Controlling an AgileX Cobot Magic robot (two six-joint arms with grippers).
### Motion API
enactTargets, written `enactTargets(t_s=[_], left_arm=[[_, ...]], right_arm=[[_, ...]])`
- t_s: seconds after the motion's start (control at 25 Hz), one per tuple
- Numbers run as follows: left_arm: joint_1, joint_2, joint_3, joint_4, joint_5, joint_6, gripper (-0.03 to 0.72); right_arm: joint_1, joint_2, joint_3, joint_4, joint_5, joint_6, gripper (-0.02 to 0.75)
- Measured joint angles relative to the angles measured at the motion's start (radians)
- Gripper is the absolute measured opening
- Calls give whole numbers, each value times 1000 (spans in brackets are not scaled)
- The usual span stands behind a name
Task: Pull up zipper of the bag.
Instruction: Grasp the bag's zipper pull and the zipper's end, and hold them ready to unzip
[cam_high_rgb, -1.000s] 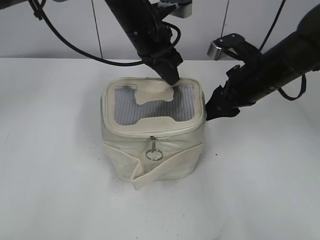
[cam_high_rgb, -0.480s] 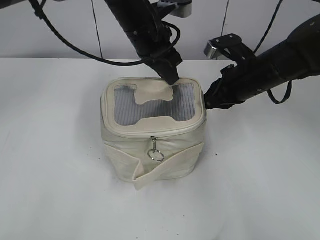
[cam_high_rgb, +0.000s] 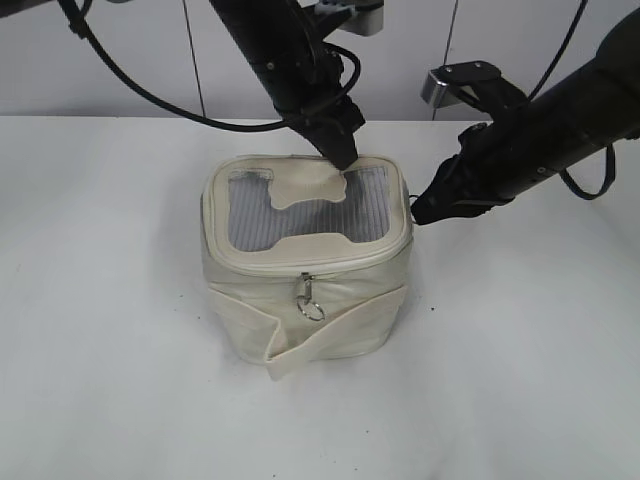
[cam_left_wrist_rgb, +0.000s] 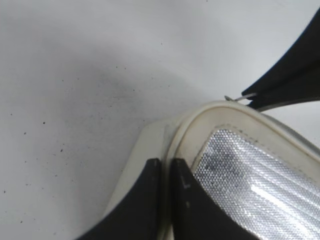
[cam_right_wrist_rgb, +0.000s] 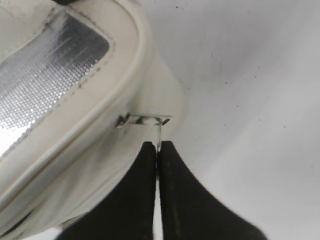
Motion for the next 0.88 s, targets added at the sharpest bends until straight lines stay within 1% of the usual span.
enactTargets(t_s=[0.16,0.48,0.88], left_arm=[[0,0,0,0,0,0,27],[0,0,0,-1,0,0,27],[0,0,0,-6,3,0,27]], right_arm=[[0,-4,0,-39,64,50,5],[0,-73,0,-156,153,166,5],[1,-152,52,-182,273,207,5]])
